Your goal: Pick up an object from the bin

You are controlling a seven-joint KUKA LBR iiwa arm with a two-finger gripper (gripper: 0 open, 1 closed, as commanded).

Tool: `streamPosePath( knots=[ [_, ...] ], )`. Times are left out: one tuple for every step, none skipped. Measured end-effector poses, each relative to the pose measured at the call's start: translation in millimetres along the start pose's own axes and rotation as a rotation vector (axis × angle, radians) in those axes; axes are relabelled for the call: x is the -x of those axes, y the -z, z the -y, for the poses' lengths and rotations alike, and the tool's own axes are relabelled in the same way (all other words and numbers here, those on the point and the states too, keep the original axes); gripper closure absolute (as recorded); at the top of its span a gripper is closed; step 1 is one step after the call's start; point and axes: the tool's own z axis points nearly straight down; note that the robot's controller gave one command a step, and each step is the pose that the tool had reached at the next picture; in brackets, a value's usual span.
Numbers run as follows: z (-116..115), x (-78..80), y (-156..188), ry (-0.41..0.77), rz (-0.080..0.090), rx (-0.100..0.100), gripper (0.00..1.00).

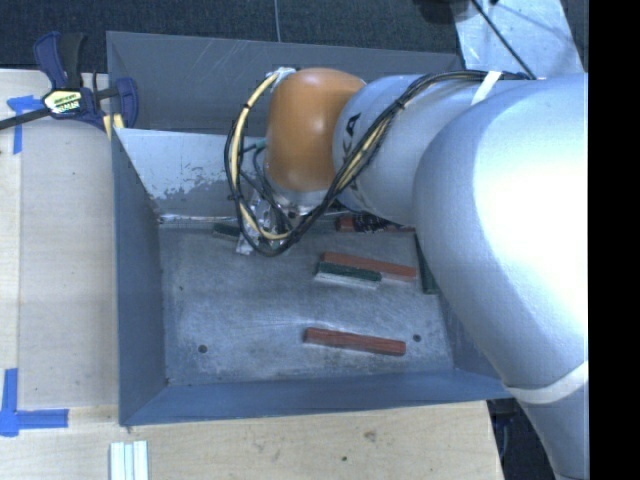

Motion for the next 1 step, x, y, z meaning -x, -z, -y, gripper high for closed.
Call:
streamPosePath(
  knots=[
    [0.0, -0.1, 0.0, 0.0, 0.0, 0.0, 1.0]
  ],
)
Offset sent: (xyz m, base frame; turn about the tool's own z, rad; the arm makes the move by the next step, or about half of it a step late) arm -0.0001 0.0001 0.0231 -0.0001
